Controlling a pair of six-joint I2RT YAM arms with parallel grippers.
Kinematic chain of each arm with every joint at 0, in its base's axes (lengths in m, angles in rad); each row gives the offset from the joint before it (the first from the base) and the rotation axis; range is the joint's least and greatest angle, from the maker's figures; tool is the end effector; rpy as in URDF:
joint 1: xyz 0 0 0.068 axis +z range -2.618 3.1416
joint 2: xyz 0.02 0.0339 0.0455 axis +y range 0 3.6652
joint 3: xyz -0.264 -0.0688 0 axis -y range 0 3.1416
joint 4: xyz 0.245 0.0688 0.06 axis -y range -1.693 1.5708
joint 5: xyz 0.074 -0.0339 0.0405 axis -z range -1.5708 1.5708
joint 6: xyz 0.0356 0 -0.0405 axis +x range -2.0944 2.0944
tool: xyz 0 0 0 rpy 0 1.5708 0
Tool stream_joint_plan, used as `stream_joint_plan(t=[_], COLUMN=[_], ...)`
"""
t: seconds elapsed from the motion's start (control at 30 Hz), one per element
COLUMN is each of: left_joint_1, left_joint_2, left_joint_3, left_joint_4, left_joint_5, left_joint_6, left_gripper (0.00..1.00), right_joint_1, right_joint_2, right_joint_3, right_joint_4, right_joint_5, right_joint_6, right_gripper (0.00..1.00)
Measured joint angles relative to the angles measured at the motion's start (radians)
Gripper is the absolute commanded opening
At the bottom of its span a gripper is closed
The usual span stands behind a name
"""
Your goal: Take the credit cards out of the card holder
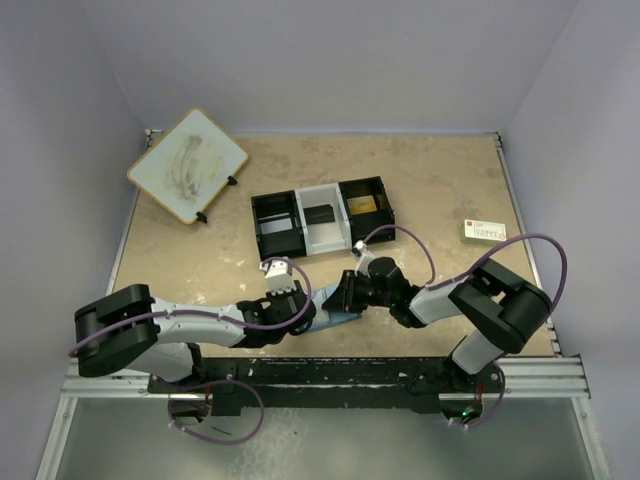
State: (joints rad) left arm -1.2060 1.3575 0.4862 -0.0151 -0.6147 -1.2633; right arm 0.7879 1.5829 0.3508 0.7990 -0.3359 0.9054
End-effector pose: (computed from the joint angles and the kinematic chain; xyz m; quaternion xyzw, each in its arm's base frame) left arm 0.1023 -0.2103 0.1428 -0.1272 0.8946 -0.2079 0.3745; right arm 0.1743 0.1918 0.1212 -0.0411 0.8345 0.4911 0.2463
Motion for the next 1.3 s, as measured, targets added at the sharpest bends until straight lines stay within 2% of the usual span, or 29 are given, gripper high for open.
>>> stream_joint_plan(t=[0.27,0.37,0.87,1.3], left_joint_1=[0.001,0.001,0.001,0.001], left_joint_2=[-0.004,-0.006,-0.006,-0.006], left_joint_3=[-0.026,-0.027,-0.028,-0.028], left_joint_4=[0.040,0.042,0.036,0.036], left_joint_5=[-0.018,-0.018,-0.019,-0.020], left_joint_6=[-0.005,-0.008,-0.009,-0.008], left_gripper=[0.22,0.22,0.20,0.20], right_joint_1=[-0.010,-0.010,-0.037,-0.056], right_joint_2=[0.030,0.025,-0.007,-0.082], right_joint_3=[0.000,-0.006,-0.065,-0.089], right_joint_4=[0.034,0.038,0.082,0.025], right_joint_5=[-0.022,-0.018,-0.020,-0.004], right_joint_6=[0.007,0.017,0.062,0.055], right_gripper=[0.03,0.01,0.01,0.01])
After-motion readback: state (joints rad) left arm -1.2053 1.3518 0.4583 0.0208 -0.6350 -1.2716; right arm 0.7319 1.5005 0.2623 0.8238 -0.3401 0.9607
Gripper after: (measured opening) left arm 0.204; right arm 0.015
